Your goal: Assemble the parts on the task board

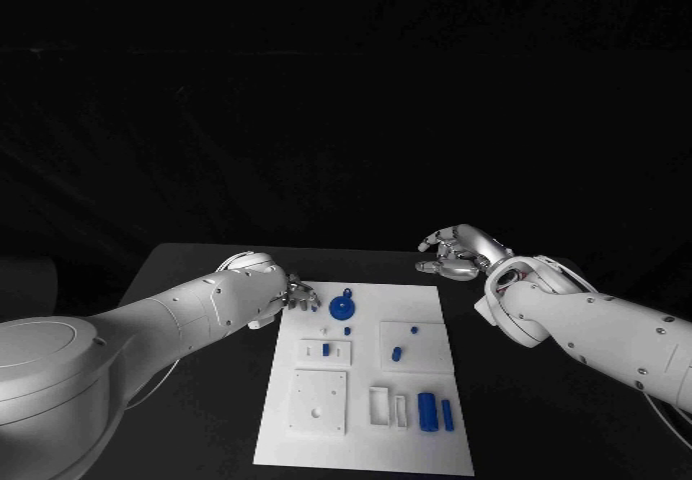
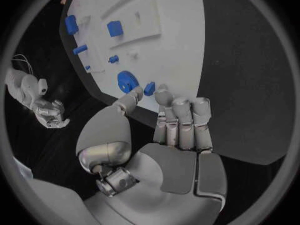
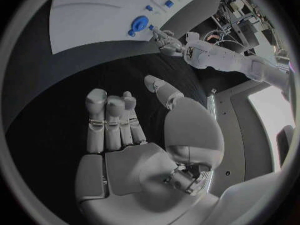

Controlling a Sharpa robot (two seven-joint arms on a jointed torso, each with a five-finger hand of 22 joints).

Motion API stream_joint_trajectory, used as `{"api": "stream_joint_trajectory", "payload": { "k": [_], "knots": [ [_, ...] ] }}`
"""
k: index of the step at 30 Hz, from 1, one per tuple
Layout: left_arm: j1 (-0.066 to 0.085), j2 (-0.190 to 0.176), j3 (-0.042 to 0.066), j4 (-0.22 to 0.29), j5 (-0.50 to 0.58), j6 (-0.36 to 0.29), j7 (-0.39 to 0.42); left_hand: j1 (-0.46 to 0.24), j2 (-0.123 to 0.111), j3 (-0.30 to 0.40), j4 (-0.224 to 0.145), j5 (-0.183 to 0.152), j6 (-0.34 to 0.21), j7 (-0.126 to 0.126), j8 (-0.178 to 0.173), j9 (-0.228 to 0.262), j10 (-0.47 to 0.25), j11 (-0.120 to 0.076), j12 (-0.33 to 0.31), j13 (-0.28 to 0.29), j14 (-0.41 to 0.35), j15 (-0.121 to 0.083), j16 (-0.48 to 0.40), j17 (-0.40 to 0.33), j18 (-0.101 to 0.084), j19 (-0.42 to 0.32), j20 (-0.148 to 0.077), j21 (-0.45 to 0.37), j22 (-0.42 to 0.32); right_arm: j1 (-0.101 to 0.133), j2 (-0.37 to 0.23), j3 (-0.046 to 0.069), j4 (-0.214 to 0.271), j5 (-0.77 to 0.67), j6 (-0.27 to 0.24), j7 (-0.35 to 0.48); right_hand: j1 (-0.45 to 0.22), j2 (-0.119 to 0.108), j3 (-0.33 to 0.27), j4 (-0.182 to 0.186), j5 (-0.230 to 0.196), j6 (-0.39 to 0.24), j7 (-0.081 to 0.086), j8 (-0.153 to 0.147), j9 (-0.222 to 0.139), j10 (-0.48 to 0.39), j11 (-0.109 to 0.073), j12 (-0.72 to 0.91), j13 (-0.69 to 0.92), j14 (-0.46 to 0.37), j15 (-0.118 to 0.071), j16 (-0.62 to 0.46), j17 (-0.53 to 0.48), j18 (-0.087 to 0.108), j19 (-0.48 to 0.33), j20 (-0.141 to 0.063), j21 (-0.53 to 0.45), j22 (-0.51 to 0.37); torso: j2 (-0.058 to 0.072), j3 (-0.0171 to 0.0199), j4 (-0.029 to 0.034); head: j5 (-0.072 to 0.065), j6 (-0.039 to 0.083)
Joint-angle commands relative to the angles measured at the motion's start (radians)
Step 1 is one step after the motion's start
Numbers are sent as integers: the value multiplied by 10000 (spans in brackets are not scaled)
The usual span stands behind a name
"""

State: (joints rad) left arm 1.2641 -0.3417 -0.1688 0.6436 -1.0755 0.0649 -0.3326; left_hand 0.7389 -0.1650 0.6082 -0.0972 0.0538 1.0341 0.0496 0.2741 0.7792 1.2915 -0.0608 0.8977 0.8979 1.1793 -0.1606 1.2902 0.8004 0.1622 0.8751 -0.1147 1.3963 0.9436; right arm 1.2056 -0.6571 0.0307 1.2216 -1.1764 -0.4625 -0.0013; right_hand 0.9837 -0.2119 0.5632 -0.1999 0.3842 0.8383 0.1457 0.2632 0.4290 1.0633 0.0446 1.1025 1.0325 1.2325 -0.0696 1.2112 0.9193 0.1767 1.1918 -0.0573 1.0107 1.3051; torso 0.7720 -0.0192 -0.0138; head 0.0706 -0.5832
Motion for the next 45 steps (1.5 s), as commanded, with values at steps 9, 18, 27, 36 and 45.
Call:
{"api": "stream_joint_trajectory", "payload": {
  "k": [9,18,27,36,45],
  "knots": [
    [1,28,11,-66,401,164,303,11,217,-92,-82,-37,-108,66,31,-51,-90,44,50,-35,-86,-18,41,-31,-112,-97,-1166,-81,25,1,-8,8,22,-30,79,54,4,41,-32,39,45,-56,107,13,-9,11,-29,61,-16,57,7,55,-11,850,5,-59,-49,16,3,-3,7,-21,-17],
    [2,68,12,-100,608,270,401,223,806,-111,-439,-25,-168,94,34,-117,-132,72,63,-95,-139,9,47,-65,-144,-164,-1160,-99,64,3,-2,8,10,-30,98,47,4,40,-34,39,45,-56,107,14,-9,13,-29,65,-20,60,7,57,-11,850,8,-60,-49,18,-1,4,0,-5,-23],
    [4,105,13,-135,700,324,428,420,1211,-72,-710,-24,-364,171,-126,-251,-163,144,73,-148,-162,76,61,-91,-174,-189,-1154,-109,95,6,8,9,5,-32,104,36,6,43,-36,40,44,-53,106,16,-9,17,-30,72,-25,65,6,60,-12,850,14,-61,-48,20,4,9,0,-25,-21],
    [3,185,9,-260,701,408,363,399,1198,-102,-727,-26,-366,179,-137,-267,-169,152,74,-157,-162,85,69,-93,-184,-191,-1149,-110,101,11,26,9,-4,-32,113,40,6,41,-39,41,43,-53,105,16,-9,22,-31,79,-31,70,5,62,-12,850,19,-62,-47,23,6,8,-9,-34,-17],
    [2,242,5,-287,713,504,399,516,1415,-52,-840,-21,-335,177,-147,-303,-168,151,92,-182,-154,84,100,-96,-185,-183,-1157,-107,119,18,37,9,-2,-32,140,40,4,42,-42,44,43,-52,104,17,-9,25,-32,84,-36,73,4,64,-13,850,24,-62,-47,25,10,-1,-8,-44,-29]
  ]
}}
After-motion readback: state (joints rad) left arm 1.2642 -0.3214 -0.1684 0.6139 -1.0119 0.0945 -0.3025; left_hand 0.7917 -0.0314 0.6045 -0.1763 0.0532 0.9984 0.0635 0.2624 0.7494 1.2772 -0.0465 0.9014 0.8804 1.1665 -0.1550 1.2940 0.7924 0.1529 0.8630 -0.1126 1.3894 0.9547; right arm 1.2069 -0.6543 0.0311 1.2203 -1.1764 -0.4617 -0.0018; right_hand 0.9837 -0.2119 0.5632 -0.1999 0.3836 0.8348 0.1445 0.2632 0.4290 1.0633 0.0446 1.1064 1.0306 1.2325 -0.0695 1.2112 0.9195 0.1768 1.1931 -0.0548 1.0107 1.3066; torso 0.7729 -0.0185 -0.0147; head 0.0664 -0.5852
